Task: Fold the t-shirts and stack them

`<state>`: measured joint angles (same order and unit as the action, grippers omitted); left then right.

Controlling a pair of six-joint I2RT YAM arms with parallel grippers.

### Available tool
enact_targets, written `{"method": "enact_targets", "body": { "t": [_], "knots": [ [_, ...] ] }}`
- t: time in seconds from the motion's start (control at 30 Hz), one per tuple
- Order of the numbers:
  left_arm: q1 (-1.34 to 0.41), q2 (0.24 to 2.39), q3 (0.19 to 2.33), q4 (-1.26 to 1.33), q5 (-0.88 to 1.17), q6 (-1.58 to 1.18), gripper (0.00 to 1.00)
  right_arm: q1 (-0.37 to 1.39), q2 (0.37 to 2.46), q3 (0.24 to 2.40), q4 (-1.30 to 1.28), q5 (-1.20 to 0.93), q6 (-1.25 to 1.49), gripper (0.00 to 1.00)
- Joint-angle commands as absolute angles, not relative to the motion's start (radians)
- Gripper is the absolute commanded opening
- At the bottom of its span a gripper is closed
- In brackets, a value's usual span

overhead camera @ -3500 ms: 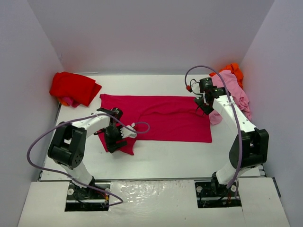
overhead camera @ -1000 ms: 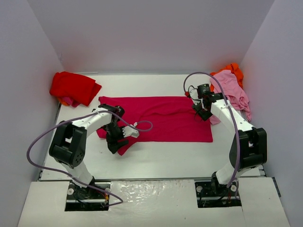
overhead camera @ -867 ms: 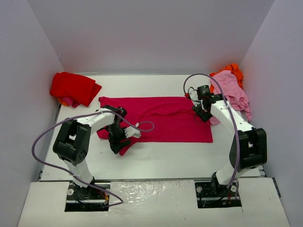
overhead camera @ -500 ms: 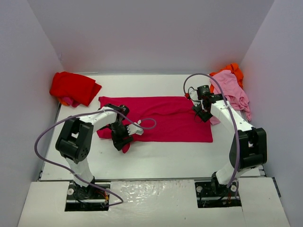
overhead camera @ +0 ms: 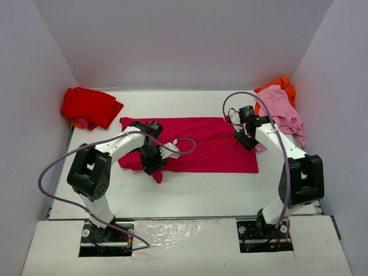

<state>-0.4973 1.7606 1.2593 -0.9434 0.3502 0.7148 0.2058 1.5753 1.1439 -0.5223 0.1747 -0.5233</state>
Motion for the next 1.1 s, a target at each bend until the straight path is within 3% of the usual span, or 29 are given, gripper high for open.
{"method": "enact_targets", "body": {
  "t": [0.0, 0.07, 0.17, 0.33, 0.43, 0.6, 0.83, 1.07],
  "knots": [
    [-0.495, 1.652, 1.398, -0.956, 0.327, 0.694, 0.43, 0.215, 1.554, 1.158, -0.503, 0.187, -0.515, 0.39],
    [-0.493, 1.649, 1.412, -0.908, 0.298, 0.683, 0.44, 0.217, 1.552, 1.157, -0.504, 0.189, -0.515, 0.39],
    [-0.476, 1.7, 1.454, -0.855, 0.242, 0.659, 0.52, 0.216, 1.541, 1.153, -0.504, 0.191, -0.514, 0.39],
    [-0.44, 1.726, 1.482, -0.909, 0.235, 0.688, 0.49, 0.216, 1.501, 1.124, -0.505, 0.212, -0.525, 0.4],
    [-0.44, 1.62, 1.377, -0.89, 0.185, 0.741, 0.48, 0.217, 1.476, 1.103, -0.506, 0.199, -0.536, 0.4],
    [-0.436, 1.491, 1.167, -0.829, -0.064, 0.883, 0.47, 0.218, 1.48, 1.118, -0.503, 0.121, -0.535, 0.4],
    [-0.444, 1.296, 0.997, -0.756, -0.147, 0.978, 0.46, 0.225, 1.536, 1.147, -0.503, 0.103, -0.5, 0.4],
    [-0.472, 1.287, 0.87, -0.624, -0.22, 1.038, 0.46, 0.247, 1.54, 1.149, -0.502, 0.109, -0.474, 0.4]
  ]
}}
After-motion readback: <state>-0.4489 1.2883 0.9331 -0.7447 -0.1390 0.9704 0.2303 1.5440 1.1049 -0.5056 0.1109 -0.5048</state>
